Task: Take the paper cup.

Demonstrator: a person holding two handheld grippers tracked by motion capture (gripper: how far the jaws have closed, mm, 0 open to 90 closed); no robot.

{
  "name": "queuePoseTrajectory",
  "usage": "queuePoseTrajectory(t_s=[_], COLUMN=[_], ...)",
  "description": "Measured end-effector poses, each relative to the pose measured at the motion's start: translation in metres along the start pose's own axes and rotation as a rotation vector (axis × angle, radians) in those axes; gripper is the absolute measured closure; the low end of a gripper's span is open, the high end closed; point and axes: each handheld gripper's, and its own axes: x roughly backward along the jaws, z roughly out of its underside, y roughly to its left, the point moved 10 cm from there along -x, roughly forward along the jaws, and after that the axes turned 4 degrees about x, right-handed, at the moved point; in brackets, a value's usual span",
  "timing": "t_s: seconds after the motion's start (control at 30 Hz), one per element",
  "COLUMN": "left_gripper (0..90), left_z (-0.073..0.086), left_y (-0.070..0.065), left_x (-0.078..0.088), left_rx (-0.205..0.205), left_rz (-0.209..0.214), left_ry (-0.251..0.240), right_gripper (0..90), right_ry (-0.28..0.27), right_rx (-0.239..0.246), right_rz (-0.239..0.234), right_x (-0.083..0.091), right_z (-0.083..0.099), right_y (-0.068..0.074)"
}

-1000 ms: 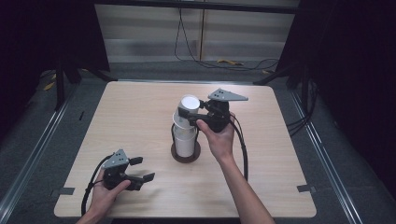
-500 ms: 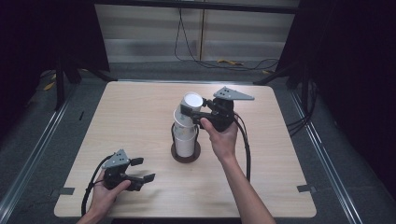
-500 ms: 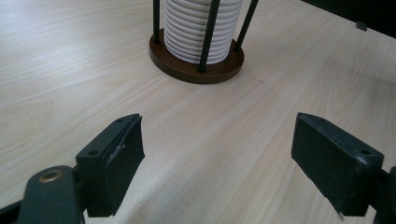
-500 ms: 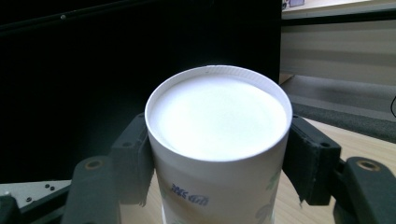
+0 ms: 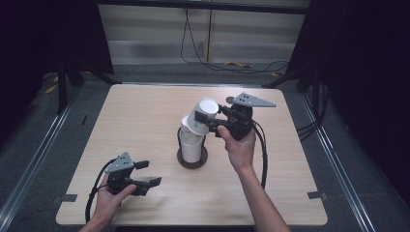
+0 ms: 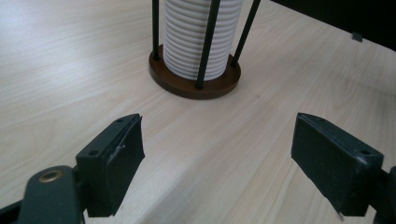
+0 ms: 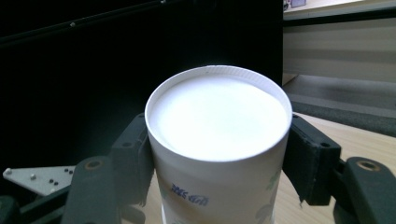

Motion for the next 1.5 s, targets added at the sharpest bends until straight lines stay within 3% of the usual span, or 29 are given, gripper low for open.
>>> queuePoseTrajectory(t_s=[0.23, 0.6, 0.77, 0.87, 0.93, 1.27, 1.5], left_gripper=[17.0, 16.5, 16.1, 15.7, 15.8, 16.3, 16.4], left_z=[-0.013, -0.038, -0.041, -0.044, -0.047, -0.061, -0.068], left_y=[-0.005, -0.026, -0.027, -0.031, -0.033, -0.05, -0.066], left_x=[-0.001, -0.009, -0.012, -0.014, -0.015, -0.028, -0.042], left_rx=[0.001, -0.054, -0.044, -0.033, -0.055, -0.09, -0.107], left_rz=[0.014, 0.07, 0.082, 0.105, 0.097, 0.125, 0.165], left_ry=[-0.019, -0.025, -0.033, -0.036, -0.035, -0.047, -0.052], right_gripper=[33.7, 33.8, 33.7, 33.8, 33.8, 33.8, 33.9], right_ry=[-0.009, 0.024, 0.032, 0.047, 0.061, 0.119, 0.137], right_rx=[-0.002, 0.005, 0.002, -0.004, -0.01, -0.037, -0.04], right_rz=[0.0, 0.013, 0.01, 0.006, 0.0, -0.03, -0.044], right_x=[0.022, 0.045, 0.054, 0.055, 0.053, 0.041, 0.039], right_z=[-0.001, 0.016, 0.021, 0.028, 0.035, 0.07, 0.079], right_y=[0.0, 0.003, 0.006, 0.007, 0.009, 0.013, 0.015])
